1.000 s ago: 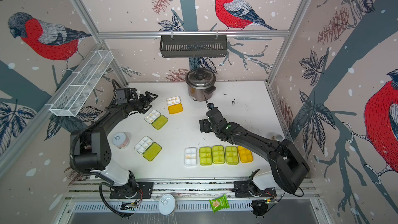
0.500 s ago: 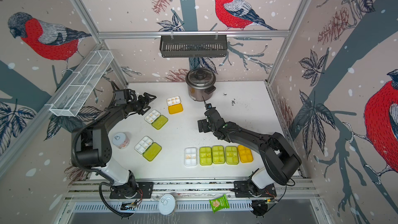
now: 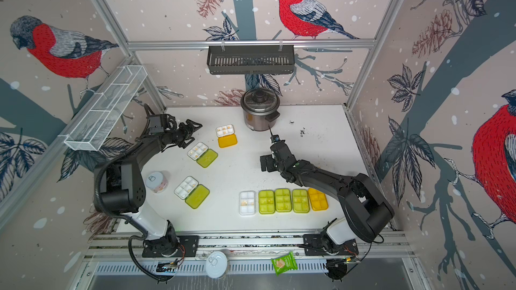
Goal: Close pillboxes
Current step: Move the pillbox to the center of the board.
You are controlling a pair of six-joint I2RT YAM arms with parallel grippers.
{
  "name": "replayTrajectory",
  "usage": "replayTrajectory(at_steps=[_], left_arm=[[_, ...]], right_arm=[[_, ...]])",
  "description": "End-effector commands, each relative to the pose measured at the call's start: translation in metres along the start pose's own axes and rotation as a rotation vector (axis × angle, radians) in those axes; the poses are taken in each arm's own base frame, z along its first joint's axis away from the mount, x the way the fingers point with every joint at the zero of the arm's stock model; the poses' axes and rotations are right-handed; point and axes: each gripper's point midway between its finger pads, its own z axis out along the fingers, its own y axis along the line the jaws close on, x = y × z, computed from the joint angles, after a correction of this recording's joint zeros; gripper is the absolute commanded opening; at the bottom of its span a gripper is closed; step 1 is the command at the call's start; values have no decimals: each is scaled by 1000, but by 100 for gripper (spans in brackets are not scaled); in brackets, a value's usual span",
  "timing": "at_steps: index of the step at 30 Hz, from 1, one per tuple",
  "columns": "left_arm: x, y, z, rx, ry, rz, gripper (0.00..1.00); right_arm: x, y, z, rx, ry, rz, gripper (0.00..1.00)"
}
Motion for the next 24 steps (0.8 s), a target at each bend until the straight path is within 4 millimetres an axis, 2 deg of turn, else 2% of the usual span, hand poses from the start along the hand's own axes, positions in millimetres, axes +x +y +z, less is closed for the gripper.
replayTrajectory(at_steps=[1, 8, 12, 24], left_arm=[[1, 1, 0, 2, 17, 5, 92], [-2, 12, 2, -20, 21, -18, 91], [-3, 16, 2, -24, 22, -25, 91], [-16, 45, 5, -89, 13, -46, 91]], right_arm=[[-9, 1, -1, -9, -47, 20, 97], [-12, -4, -4, 9, -79, 35, 97], [-7, -5, -4, 4, -83, 50, 97], [-10, -15, -15, 39, -141, 68, 99]])
